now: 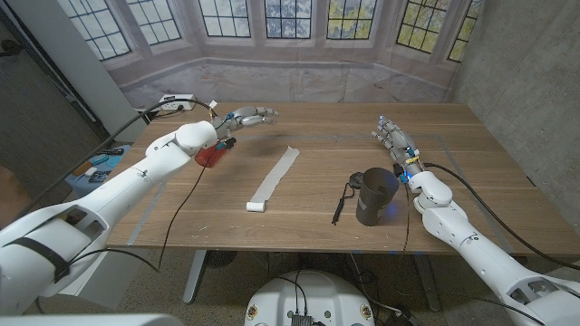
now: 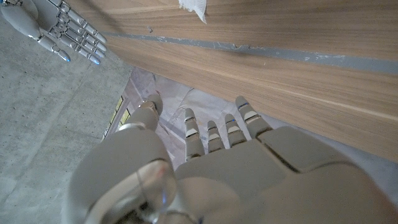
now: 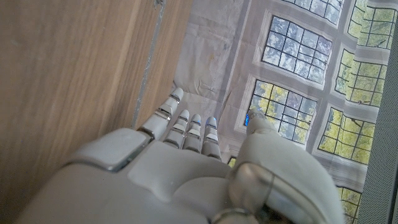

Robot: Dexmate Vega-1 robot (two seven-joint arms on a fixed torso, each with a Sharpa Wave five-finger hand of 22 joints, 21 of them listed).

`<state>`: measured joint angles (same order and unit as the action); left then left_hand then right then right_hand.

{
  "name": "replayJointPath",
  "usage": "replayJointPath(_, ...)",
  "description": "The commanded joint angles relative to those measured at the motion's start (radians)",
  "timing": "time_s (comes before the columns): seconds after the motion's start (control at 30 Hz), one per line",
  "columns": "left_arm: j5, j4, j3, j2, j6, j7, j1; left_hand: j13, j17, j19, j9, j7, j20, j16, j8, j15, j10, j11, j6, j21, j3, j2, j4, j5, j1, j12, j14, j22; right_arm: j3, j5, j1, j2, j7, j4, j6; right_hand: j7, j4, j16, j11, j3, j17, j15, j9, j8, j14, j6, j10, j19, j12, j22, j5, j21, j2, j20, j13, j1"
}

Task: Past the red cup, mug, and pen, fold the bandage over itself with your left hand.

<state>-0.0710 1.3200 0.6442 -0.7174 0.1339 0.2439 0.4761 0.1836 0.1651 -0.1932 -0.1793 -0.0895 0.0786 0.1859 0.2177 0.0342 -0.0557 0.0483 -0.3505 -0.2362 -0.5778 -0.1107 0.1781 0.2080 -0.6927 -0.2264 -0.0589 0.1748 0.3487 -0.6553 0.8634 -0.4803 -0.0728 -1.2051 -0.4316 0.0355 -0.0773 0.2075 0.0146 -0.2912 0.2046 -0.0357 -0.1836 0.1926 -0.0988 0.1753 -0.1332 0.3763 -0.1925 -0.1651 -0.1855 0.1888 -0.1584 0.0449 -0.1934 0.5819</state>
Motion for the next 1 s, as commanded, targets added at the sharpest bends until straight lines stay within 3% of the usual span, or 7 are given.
replayJointPath(0.03, 0.100, 0.006, 0.045, -0.017, -0.046, 0.050, -0.067, 0.005, 0.006, -0.005, -0.002, -0.001, 0.003, -0.003, 0.002, 0.000, -0.002, 0.003, -0.025, 0.002, 0.010, 0.008, 0.000, 0.006, -0.007, 0.001, 0.001, 0.003, -0.002, -0.010, -0.012, 0.005, -0.021, 0.029, -0.007, -0.004, -0.005, 0.005, -0.008, -0.005, 0.003, -0.038, -0.005, 0.006, -0.011, 0.009, -0.005, 0.009, -0.005, -0.002, -0.005, 0.004, -0.004, 0.062, -0.001, 0.006)
replayJointPath(0.23, 0.138, -0.012, 0.068, -0.010, -0.046, 0.084, -0.110, 0.005, 0.006, -0.004, -0.002, -0.006, 0.003, -0.007, 0.001, 0.006, 0.014, -0.003, -0.048, 0.007, 0.022, 0.022, -0.003, 0.001, -0.010, 0.010, 0.012, 0.003, -0.006, -0.015, -0.014, 0.006, -0.026, 0.037, -0.011, -0.006, -0.008, 0.007, -0.007, -0.006, 0.003, -0.038, -0.005, 0.007, -0.013, 0.012, -0.004, 0.011, -0.005, -0.002, -0.005, 0.004, -0.004, 0.062, -0.001, 0.007)
replayJointPath(0.33, 0.165, -0.019, 0.080, -0.009, -0.034, 0.093, -0.129, 0.005, 0.006, -0.005, -0.002, -0.029, 0.005, -0.007, -0.001, 0.008, 0.014, -0.005, -0.054, 0.010, 0.023, 0.023, -0.001, 0.000, -0.021, 0.011, 0.013, 0.003, -0.007, -0.017, -0.015, 0.009, -0.028, 0.042, -0.014, -0.006, -0.009, 0.007, -0.007, -0.006, 0.003, -0.039, -0.005, 0.007, -0.014, 0.013, -0.005, 0.012, -0.005, -0.002, -0.005, 0.004, -0.004, 0.062, -0.001, 0.008)
replayJointPath(0.37, 0.174, -0.023, 0.083, -0.008, -0.027, 0.092, -0.135, 0.005, 0.007, -0.006, -0.002, -0.050, 0.006, -0.006, -0.002, 0.009, 0.014, -0.005, -0.063, 0.012, 0.021, 0.021, 0.002, 0.000, -0.033, 0.012, 0.014, 0.003, -0.007, -0.017, -0.016, 0.009, -0.028, 0.044, -0.015, -0.006, -0.009, 0.007, -0.008, -0.007, 0.003, -0.038, -0.005, 0.007, -0.014, 0.013, -0.005, 0.012, -0.005, -0.002, -0.005, 0.004, -0.004, 0.062, -0.001, 0.008)
replayJointPath(0.47, 0.191, -0.034, 0.090, -0.004, -0.016, 0.100, -0.150, 0.005, 0.007, -0.009, -0.002, -0.059, 0.006, -0.005, -0.001, 0.006, 0.011, -0.001, -0.071, 0.013, 0.019, 0.020, 0.003, 0.001, -0.042, 0.012, 0.011, 0.003, -0.007, -0.019, -0.017, 0.011, -0.031, 0.049, -0.017, -0.006, -0.010, 0.007, -0.006, -0.007, 0.003, -0.038, -0.005, 0.007, -0.014, 0.014, -0.004, 0.012, -0.004, -0.002, -0.006, 0.004, -0.004, 0.062, -0.001, 0.008)
replayJointPath(1.0, 0.292, -0.084, 0.145, 0.021, 0.037, 0.171, -0.243, 0.007, 0.006, -0.025, -0.003, -0.081, -0.012, 0.001, 0.000, -0.006, -0.045, 0.019, -0.117, 0.018, 0.014, 0.039, 0.012, 0.002, -0.116, -0.004, -0.016, 0.002, -0.009, -0.018, -0.009, 0.010, -0.022, 0.041, -0.018, -0.007, -0.017, 0.008, -0.008, -0.008, 0.002, -0.038, -0.005, 0.008, -0.016, 0.020, -0.003, 0.015, -0.004, -0.002, -0.006, 0.004, -0.004, 0.061, -0.002, 0.010)
